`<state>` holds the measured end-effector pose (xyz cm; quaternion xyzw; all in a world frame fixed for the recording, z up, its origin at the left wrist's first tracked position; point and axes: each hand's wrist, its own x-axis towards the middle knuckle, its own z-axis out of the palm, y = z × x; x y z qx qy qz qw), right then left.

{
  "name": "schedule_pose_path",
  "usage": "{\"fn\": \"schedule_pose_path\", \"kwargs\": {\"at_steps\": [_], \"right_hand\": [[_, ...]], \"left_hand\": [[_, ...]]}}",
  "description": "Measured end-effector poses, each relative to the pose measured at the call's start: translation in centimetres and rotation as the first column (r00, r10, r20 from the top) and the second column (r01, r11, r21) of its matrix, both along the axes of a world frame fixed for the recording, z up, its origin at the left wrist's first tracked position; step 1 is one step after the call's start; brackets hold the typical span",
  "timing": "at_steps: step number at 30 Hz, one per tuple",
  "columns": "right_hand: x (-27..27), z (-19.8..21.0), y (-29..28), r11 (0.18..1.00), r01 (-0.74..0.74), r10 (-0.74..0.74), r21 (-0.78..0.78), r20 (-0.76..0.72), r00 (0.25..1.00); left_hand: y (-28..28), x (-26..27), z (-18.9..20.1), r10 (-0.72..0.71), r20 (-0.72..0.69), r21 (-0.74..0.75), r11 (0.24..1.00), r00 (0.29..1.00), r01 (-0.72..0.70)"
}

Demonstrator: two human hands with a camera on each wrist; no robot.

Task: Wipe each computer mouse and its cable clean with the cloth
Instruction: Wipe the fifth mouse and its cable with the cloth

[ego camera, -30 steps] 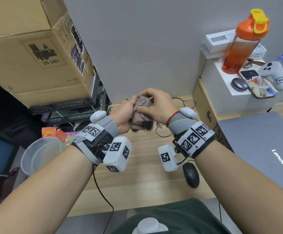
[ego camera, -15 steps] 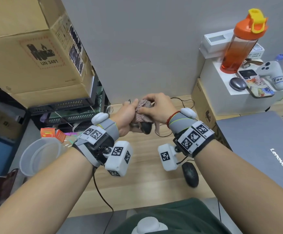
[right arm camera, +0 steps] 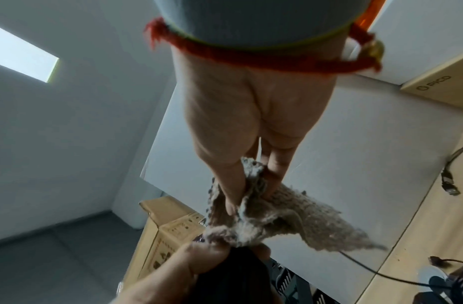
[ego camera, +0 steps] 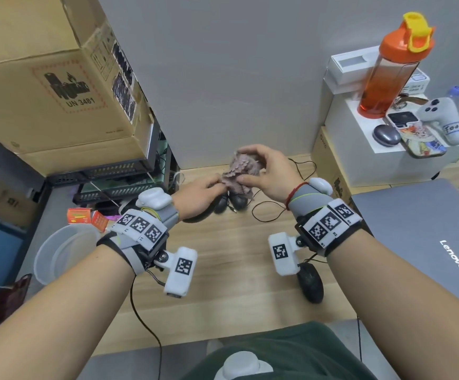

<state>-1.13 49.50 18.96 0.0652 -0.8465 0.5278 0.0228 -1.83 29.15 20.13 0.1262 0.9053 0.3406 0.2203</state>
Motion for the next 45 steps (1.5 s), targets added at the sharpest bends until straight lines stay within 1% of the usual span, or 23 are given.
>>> {"fn": "schedule_pose_path", "kwargs": {"at_steps": [2,4,6,9,11,13,15,18,21,24,27,30,35,37,39,41,43,45], "right_hand": [[0.2,-0.1,-0.5,0.994,-0.082,0.079,0.078,0.043,0.996],[0.4,-0.4,-1.0,0.980,-0.155,0.143,0.126,0.097,0.985],[0.4,-0.6,-1.4,0.965,-0.166,0.150,0.201,0.092,0.984],[0.5,-0.4,-1.7,0.942,-0.139,0.118,0.307,0.086,0.989],[0.7,-0.3,-1.6,0.939,-0.135,0.115,0.318,0.082,0.990],[0.8,-0.3,-1.4,0.928,-0.150,0.126,0.340,0.093,0.988],[0.6,-0.7,-1.0,0.918,-0.141,0.115,0.371,0.090,0.989],[0.4,-1.4,0.2,0.912,-0.096,0.066,0.398,0.089,0.994],[0.5,-1.8,1.3,0.913,-0.040,0.008,0.407,0.080,0.997],[0.7,-1.1,1.1,0.901,-0.034,0.004,0.432,0.070,0.998],[0.8,-0.1,0.5,0.876,-0.047,0.018,0.480,0.065,0.998],[0.8,0.8,0.4,0.854,-0.067,0.036,0.516,0.071,0.997],[0.9,1.5,0.1,0.809,-0.068,0.033,0.584,0.070,0.997],[0.9,1.4,0.1,0.796,-0.058,0.018,0.602,0.072,0.997],[0.8,1.2,0.2,0.817,-0.047,-0.009,0.575,0.093,0.996],[0.6,0.4,0.7,0.852,-0.046,-0.032,0.522,0.139,0.990],[0.7,-0.1,1.6,0.883,-0.033,-0.063,0.467,0.188,0.980],[0.8,-0.9,3.0,0.873,0.027,-0.136,0.488,0.191,0.972]], "left_hand": [[0.2,0.0,0.2,-0.054,-0.029,-0.024,0.998,0.998,0.053],[0.3,-0.2,0.5,-0.063,-0.056,-0.020,0.998,0.996,0.061],[0.5,0.0,1.1,-0.068,-0.076,-0.025,0.998,0.995,0.066],[0.4,0.1,1.1,-0.046,-0.102,0.020,0.999,0.994,0.048],[0.2,-0.1,0.8,-0.056,-0.109,0.027,0.998,0.992,0.059],[0.0,-0.1,0.6,-0.088,-0.132,-0.002,0.996,0.987,0.088],[-0.3,-0.3,0.3,-0.085,-0.155,-0.027,0.996,0.984,0.082],[-1.1,-0.9,0.3,-0.068,-0.200,-0.087,0.995,0.977,0.051],[-1.6,-1.4,0.3,-0.108,-0.236,-0.185,0.981,0.966,0.065],[-1.4,-1.5,-0.3,-0.172,-0.220,-0.257,0.960,0.960,0.113],[-0.9,-1.4,-0.6,-0.218,-0.247,-0.297,0.944,0.944,0.141],[-0.5,-1.2,-0.4,-0.236,-0.283,-0.312,0.939,0.930,0.144],[-0.7,-1.3,0.2,-0.189,-0.354,-0.317,0.946,0.916,0.073],[-0.8,-1.3,0.3,-0.186,-0.364,-0.314,0.947,0.913,0.067],[-0.8,-1.2,0.4,-0.191,-0.348,-0.325,0.943,0.918,0.073],[-1.0,-1.3,0.5,-0.169,-0.350,-0.345,0.938,0.921,0.041],[-1.5,-1.5,0.6,-0.117,-0.380,-0.374,0.927,0.917,-0.036],[-2.4,-1.9,0.9,-0.055,-0.407,-0.386,0.915,0.912,-0.117]]}}
